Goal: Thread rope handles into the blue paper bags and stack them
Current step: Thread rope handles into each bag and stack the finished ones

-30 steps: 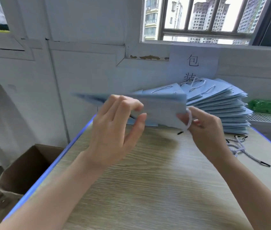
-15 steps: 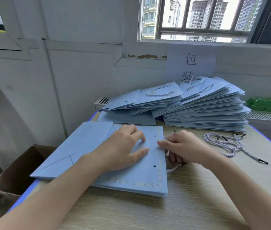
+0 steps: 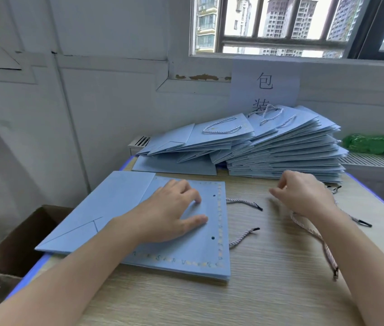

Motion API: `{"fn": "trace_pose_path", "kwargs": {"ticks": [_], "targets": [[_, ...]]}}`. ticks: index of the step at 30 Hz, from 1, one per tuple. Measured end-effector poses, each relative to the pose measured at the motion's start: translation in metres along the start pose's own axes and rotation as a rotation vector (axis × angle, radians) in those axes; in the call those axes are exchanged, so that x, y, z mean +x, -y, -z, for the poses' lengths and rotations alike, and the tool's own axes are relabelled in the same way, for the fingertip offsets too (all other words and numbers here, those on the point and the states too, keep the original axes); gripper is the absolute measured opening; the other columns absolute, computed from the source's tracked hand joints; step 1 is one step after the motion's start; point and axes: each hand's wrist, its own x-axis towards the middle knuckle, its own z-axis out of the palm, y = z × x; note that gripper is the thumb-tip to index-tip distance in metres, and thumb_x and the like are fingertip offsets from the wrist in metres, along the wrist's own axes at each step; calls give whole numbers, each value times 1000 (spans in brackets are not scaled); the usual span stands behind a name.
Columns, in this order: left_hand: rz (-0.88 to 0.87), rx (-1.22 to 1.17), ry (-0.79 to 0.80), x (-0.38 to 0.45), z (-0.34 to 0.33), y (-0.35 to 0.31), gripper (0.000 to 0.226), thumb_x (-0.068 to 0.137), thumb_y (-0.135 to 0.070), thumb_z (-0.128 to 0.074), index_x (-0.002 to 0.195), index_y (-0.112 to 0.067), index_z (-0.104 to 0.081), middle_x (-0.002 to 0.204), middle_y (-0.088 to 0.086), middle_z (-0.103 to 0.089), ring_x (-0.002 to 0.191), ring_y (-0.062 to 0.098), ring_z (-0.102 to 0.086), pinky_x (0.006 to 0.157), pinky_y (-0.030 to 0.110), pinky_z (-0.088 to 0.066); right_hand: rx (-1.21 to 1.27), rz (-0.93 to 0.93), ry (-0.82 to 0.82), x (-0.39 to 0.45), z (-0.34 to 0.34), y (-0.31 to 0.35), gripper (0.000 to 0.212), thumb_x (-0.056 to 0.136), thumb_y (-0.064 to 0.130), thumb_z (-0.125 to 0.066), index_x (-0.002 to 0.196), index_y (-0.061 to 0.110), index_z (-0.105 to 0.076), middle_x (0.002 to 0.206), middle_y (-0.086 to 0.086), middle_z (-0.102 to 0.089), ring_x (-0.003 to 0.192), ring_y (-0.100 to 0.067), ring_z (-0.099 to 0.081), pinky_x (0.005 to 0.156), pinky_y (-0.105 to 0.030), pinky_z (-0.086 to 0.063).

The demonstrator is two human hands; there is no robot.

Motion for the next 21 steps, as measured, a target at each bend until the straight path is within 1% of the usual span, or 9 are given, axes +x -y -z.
{"fn": "trace_pose_path", "kwargs": {"ticks": [2, 4, 7, 10, 13, 14, 16, 18, 21], "targets": [[-3, 3, 2, 0, 0, -1, 42, 92, -55, -44, 124, -29, -48, 120, -11, -41, 115, 6, -33, 102, 27, -31, -61, -27, 47, 3, -2, -4, 26, 89, 41, -54, 96, 17, -57, 101, -4, -56, 99, -26, -54, 77, -34, -43], [0, 2, 9, 0, 0, -1, 42, 91, -56, -43, 124, -29, -48, 120, -11, -41, 115, 6, -33, 102, 27, -31, -5, 49, 44, 5, -4, -3, 18, 90, 29, -55, 95, 14, -63, 101, -4, -60, 100, -25, -54, 78, -31, -43], [8, -5, 19, 0, 0, -1, 42, 91, -56, -43, 123, -30, -48, 120, -12, -40, 115, 6, -32, 102, 27, -32, 211, 211, 71, -2, -5, 10, 12, 85, 9, -59, 88, 17, -68, 84, 3, -60, 94, -20, -56, 68, -24, -38], [7, -3, 18, 1, 0, -1, 42, 91, -56, -43, 124, -30, -48, 120, -12, -40, 114, 5, -32, 102, 27, -31, 439, 368, 230, -14, -4, 26, 15, 82, 5, -62, 83, 19, -67, 83, 4, -66, 81, -12, -58, 68, -20, -43], [6, 3, 13, 1, 1, -2, 42, 91, -55, -44, 124, -29, -48, 121, -11, -40, 113, 5, -31, 101, 26, -31, 494, 374, 422, -20, 4, 29, 15, 82, 5, -58, 81, 17, -66, 69, 6, -65, 63, -6, -55, 60, -20, -43], [7, 3, 11, 0, 2, -2, 42, 92, -55, -44, 124, -29, -48, 121, -11, -40, 114, 5, -31, 101, 26, -31, 437, 347, 416, -19, 7, 27, 15, 81, 7, -55, 78, 18, -65, 61, 8, -64, 56, -4, -54, 57, -21, -43], [17, 4, 13, -1, 2, -4, 43, 91, -56, -43, 125, -29, -48, 120, -13, -40, 116, 5, -31, 100, 26, -31, 212, 309, 302, -17, 10, 22, 13, 82, 14, -53, 74, 20, -61, 52, 8, -62, 49, -1, -54, 54, -21, -43], [29, 20, 18, -1, 3, -7, 47, 90, -59, -42, 126, -29, -47, 119, -13, -39, 115, 5, -31, 97, 24, -31, 49, 268, 188, -15, 10, 17, 11, 84, 22, -51, 76, 23, -58, 60, 8, -63, 62, -8, -58, 60, -25, -45], [83, 35, 65, -1, 4, -14, 68, 79, -74, -33, 130, -30, -43, 122, -13, -38, 117, 6, -30, 99, 24, -30, 117, 292, 145, -16, 6, 21, 16, 88, 38, -53, 84, 23, -58, 75, 6, -62, 76, -14, -56, 67, -29, -44]]}}
